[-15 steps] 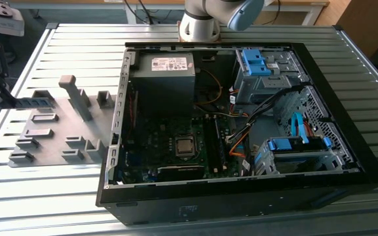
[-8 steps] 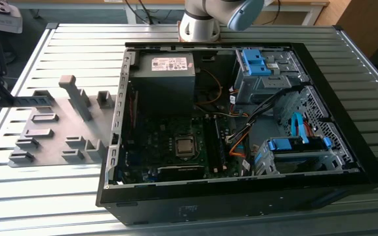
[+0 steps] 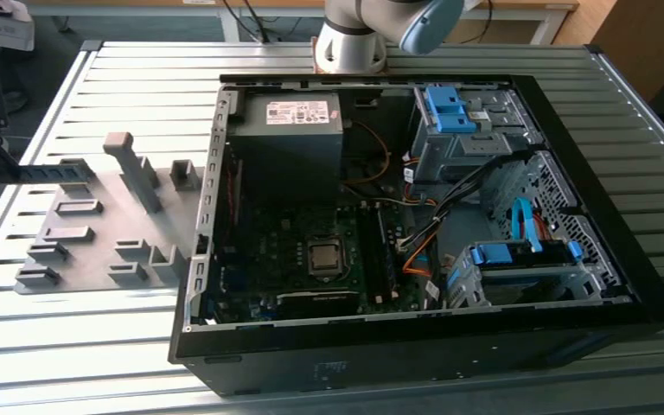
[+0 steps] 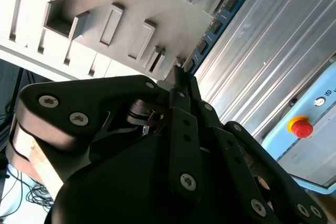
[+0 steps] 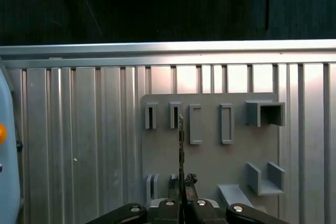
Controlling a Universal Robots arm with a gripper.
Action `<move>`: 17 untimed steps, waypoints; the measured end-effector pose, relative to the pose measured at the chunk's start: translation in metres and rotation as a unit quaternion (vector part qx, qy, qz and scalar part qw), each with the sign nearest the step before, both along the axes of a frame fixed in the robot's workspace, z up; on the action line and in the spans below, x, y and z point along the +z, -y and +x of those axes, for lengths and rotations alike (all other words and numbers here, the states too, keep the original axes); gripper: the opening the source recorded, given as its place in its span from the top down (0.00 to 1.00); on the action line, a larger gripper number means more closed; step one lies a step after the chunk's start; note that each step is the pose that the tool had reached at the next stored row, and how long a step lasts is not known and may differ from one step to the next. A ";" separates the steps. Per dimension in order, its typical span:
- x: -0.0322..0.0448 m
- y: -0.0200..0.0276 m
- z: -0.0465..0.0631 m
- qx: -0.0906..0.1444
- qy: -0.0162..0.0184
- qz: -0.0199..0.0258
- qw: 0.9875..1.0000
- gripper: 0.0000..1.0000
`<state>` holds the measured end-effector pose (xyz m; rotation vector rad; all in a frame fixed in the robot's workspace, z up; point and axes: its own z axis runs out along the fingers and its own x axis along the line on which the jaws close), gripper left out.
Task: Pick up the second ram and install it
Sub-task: 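Pick up the second ram and move it above second insertion slot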
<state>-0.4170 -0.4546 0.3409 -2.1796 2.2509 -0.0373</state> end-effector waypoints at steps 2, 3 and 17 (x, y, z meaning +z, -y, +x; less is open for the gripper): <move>0.0007 0.0000 0.000 0.000 0.000 0.000 1.000 0.86; 0.0013 0.0000 0.000 0.000 0.000 0.000 1.000 0.86; 0.0107 0.0000 0.000 0.000 0.000 0.000 1.000 0.86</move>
